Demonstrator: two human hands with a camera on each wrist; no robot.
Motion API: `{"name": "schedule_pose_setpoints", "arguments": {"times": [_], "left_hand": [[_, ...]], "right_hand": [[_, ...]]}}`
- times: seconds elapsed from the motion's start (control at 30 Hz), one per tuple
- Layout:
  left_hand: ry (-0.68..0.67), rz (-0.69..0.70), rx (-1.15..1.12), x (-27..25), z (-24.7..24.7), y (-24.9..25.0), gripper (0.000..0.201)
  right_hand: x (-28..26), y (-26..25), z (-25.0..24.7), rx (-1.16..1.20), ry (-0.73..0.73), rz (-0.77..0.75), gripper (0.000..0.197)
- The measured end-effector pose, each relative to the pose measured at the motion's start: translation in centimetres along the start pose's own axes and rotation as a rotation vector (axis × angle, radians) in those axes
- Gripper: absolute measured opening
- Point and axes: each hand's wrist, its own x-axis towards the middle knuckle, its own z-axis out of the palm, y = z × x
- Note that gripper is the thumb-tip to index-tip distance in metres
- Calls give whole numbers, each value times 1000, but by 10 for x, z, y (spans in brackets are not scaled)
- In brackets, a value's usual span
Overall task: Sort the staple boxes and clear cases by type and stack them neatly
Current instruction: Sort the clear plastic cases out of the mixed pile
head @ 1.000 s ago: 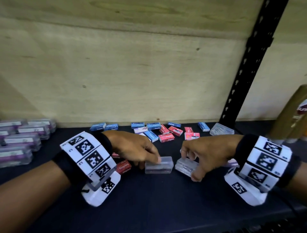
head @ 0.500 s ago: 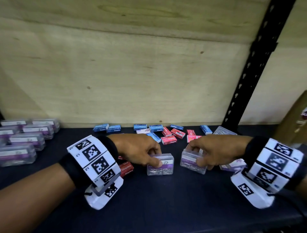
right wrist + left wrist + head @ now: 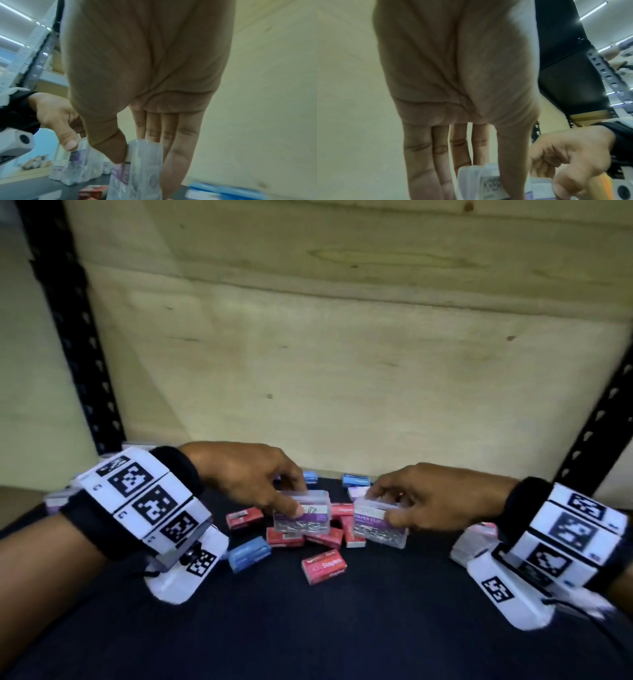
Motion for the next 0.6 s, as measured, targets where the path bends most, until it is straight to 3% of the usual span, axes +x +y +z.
{"name": "schedule_pose_setpoints", "arguments": {"times": [0.3, 0.6], "left_hand": [[12, -425, 84, -99, -36, -92, 30], [-57, -682, 82, -146, -19, -168, 23]], "right_hand": [[91, -113, 2, -18, 22, -291, 41], [149, -218, 17, -188, -50, -467, 48]]}}
